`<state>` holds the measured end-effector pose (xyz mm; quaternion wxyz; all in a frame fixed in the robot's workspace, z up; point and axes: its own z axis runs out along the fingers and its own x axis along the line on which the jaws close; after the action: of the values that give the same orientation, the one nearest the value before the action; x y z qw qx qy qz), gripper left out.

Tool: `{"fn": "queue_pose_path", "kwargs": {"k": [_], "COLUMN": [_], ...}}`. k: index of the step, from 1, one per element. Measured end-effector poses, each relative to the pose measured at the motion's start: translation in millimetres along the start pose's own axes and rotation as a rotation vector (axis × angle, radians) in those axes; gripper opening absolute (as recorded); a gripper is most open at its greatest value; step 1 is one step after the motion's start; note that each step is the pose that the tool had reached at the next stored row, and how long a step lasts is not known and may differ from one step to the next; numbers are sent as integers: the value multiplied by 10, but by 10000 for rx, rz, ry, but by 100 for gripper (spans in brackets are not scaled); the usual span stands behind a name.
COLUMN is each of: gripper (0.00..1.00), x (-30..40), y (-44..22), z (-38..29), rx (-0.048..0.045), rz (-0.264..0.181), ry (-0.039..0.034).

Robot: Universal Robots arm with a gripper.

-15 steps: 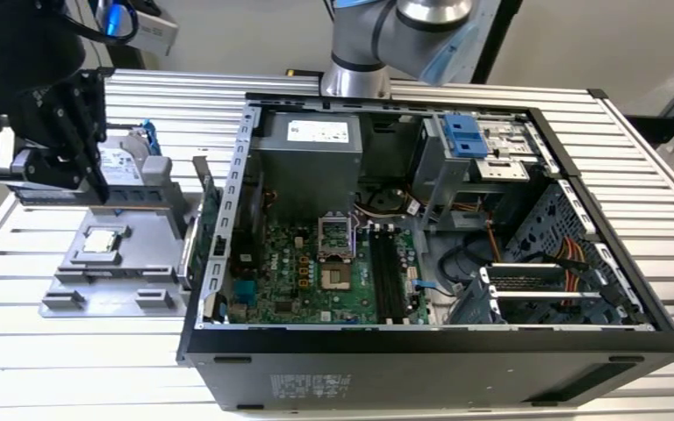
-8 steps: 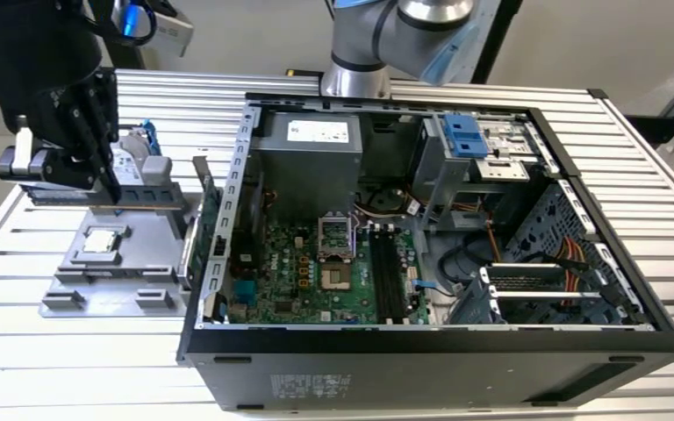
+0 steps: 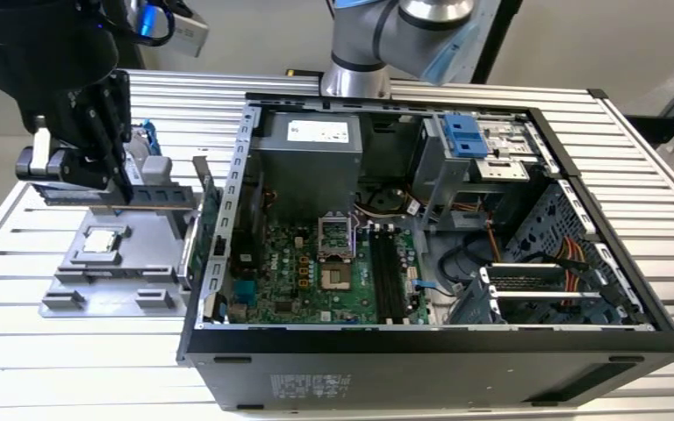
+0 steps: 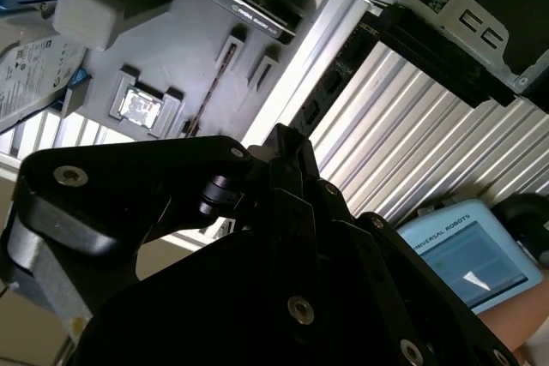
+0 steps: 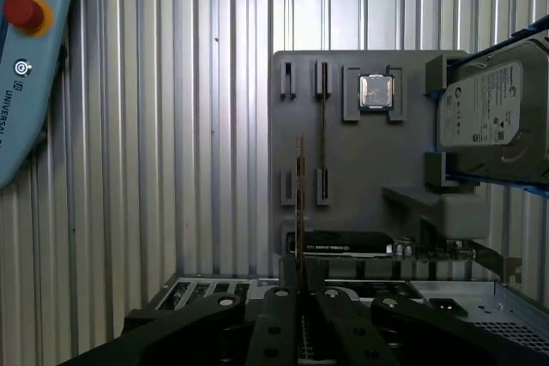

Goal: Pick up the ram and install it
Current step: 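Pick up the ram and move it above insertion slot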

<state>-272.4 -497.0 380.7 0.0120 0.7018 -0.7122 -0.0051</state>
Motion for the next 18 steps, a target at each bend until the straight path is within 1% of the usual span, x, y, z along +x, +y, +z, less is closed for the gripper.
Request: {"fn": "queue_pose_path", "kwargs": {"k": [18], "gripper": [0], "x": [-4], "y": [-272], "z": [-6], "rx": [0], "rz": [0], "ry": [0]}}
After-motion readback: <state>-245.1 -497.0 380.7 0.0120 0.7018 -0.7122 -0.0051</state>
